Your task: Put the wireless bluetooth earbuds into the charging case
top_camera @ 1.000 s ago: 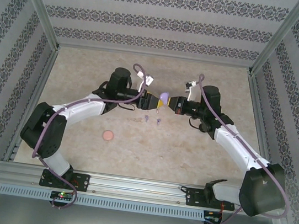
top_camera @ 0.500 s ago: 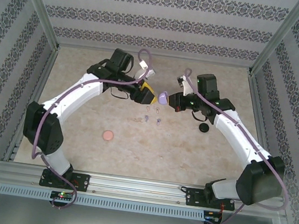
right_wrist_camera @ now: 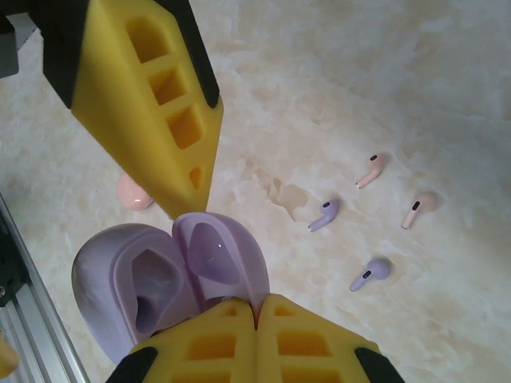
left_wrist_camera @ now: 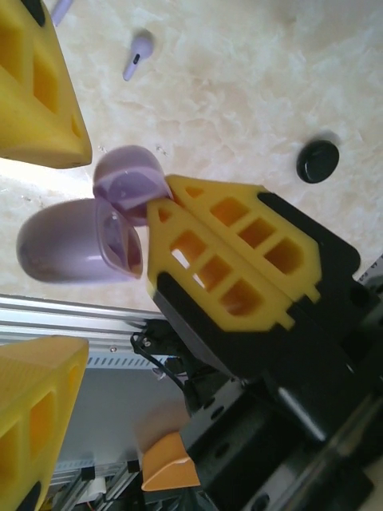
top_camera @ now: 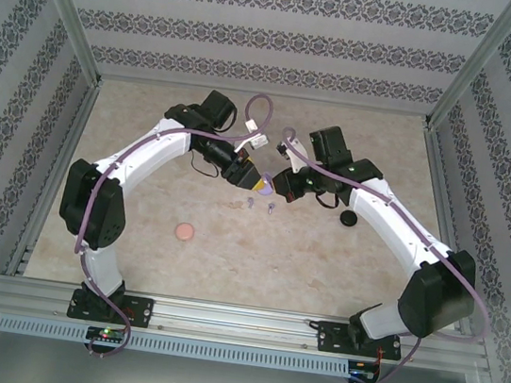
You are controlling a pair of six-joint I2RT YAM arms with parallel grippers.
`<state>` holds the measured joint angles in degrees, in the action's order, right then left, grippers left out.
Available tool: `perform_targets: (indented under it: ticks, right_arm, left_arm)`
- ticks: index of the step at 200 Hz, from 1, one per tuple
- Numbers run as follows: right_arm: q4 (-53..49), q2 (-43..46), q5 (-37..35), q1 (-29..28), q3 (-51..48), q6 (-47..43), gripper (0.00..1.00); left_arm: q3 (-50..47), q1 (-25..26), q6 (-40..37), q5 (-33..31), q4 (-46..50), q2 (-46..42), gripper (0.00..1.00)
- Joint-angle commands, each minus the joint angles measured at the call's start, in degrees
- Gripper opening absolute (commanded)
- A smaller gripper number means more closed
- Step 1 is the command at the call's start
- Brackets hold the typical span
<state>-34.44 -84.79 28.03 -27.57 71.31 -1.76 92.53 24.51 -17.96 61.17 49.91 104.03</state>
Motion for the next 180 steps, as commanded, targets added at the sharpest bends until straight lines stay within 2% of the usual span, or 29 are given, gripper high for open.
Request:
perform_targets:
  ticks: [1, 60, 94, 144, 180]
  right_arm:
    - [-0.29, -0.60, -0.80, -0.46, 1.47, -0.75, 0.00]
    - [0.67, -1.25, -0.02, -0.64, 2.37, -0.11, 0.00]
    - [1.19, -1.01, -0.02, -0.64, 2.36, 0.22, 0.00]
    - [2.09, -1.03, 1.00, -0.63, 2.25, 1.12, 0.00]
    - [2.66, -0.98, 1.46, -0.81, 2.17, 1.53, 0.00]
  left_arm:
    - [1.62, -0.18, -2.52, 3.62, 2.56, 1.39, 0.56]
    - [1.51, -0.22, -2.78, 6.16, 2.30, 3.01, 0.52]
    - [1.71, -0.17, -2.53, 7.25, 1.84, 3.61, 0.45]
    - [1.69, -0.14, -2.56, 7.83, 1.85, 4.41, 0.44]
    - [1.36, -0.12, -2.02, 8.00, 0.92, 4.69, 0.38]
